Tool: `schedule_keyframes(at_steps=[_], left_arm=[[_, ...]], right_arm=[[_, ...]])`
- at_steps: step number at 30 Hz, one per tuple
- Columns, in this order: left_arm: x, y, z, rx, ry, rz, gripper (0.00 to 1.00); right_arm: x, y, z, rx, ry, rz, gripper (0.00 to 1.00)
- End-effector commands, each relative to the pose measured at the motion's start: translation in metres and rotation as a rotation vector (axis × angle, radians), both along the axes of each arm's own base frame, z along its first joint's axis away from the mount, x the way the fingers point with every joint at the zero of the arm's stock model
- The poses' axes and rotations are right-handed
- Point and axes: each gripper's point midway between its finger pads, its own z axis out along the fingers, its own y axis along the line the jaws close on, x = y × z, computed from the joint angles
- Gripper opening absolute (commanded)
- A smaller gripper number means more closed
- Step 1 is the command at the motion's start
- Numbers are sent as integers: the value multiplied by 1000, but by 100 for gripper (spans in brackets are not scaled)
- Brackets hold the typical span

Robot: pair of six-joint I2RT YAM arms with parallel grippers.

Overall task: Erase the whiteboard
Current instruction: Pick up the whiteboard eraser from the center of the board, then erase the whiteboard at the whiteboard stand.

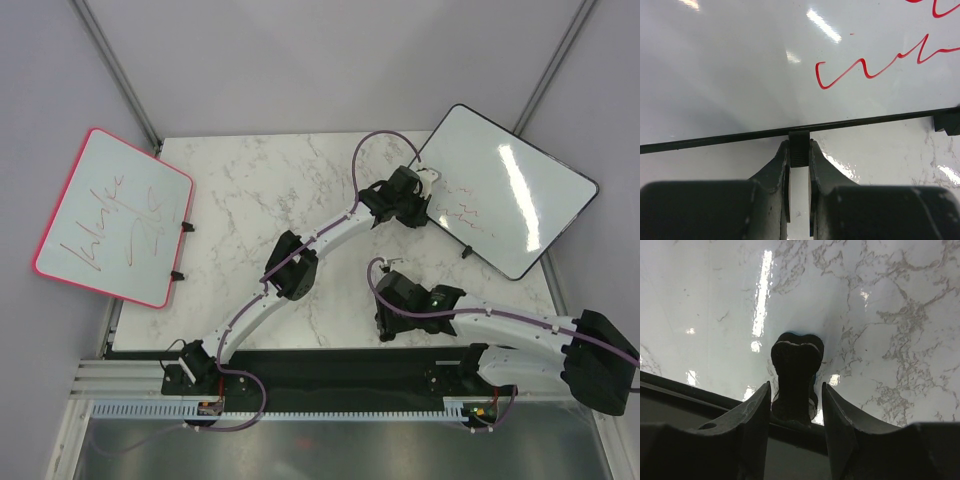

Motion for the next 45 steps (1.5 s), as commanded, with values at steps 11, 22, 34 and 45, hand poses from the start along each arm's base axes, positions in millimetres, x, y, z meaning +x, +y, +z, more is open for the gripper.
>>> schedule_keyframes(at_steps=[11,22,34,45], left_arm=[[-33,-8,-14,26,74,-89,2],[-34,-8,-14,26,76,-90,2],[-35,-9,-15,38,62,-85,2],[-35,-9,-16,41,54,-85,2]], right_arm=[[9,8,-6,7,-29,-28,12],[32,-17,33,-84,-171,-93,0],[117,-163,156,-245,-398,-595,0],[275,-201,151,-302,-656,-712,0]])
